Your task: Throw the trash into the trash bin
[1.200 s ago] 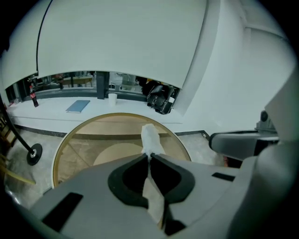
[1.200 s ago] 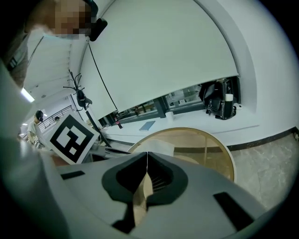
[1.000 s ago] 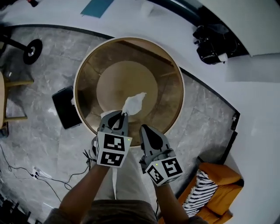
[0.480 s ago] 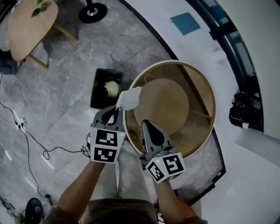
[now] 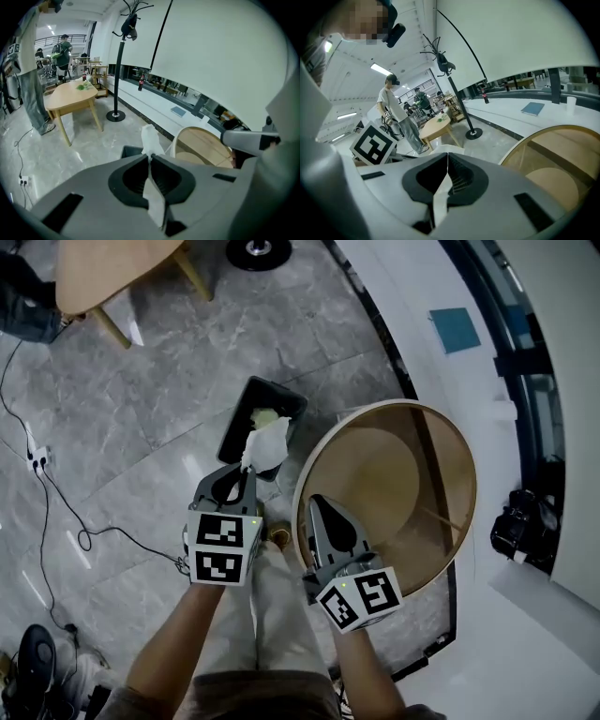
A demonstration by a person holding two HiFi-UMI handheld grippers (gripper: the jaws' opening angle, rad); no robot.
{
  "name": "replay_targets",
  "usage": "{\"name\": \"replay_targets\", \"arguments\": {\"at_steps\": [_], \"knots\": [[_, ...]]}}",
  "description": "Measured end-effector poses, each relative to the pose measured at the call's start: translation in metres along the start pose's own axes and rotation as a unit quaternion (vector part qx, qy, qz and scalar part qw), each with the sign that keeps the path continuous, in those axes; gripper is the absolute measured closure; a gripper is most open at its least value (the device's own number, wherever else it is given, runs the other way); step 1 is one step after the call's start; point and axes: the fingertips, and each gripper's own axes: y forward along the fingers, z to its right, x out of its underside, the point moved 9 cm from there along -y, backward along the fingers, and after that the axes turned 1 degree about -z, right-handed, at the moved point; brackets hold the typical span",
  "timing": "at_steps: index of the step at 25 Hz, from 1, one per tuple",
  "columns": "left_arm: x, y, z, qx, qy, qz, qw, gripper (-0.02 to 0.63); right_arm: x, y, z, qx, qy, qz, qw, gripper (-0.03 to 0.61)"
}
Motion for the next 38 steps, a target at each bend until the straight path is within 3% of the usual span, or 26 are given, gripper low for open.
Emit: {"name": "replay_targets", "arguments": {"at_steps": [9,15,22,25,38], "knots": [[0.042,0.082,-0.031,-0.008,-0.012,-0.024,0.9996,0.586,0.043,0.043,0.020,0.007,0.026,-0.012,1.000,0.558],[0.051,0.120,-0.041,-0.030,-0.013,-0.047,0.9984,0.586,0.052,0.055,0.040,0.020,0.034,-0.018,0.999,0.558],[0.055,0.143,-0.042,-0.036,-0.003,-0.074,0.9966,0.575,0.050,0.057,0.057,0.033,0.043,-0.019,0.998,0.558],[0.057,0.150,-0.042,-0.033,-0.007,-0.086,0.9957,0.464,0.052,0.060,0.061,0.035,0.047,-0.020,0.998,0.558],[0.055,0.146,-0.034,-0.025,-0.007,-0.091,0.9955,0.449,0.053,0.054,0.064,0.039,0.053,-0.017,0.998,0.558]]}}
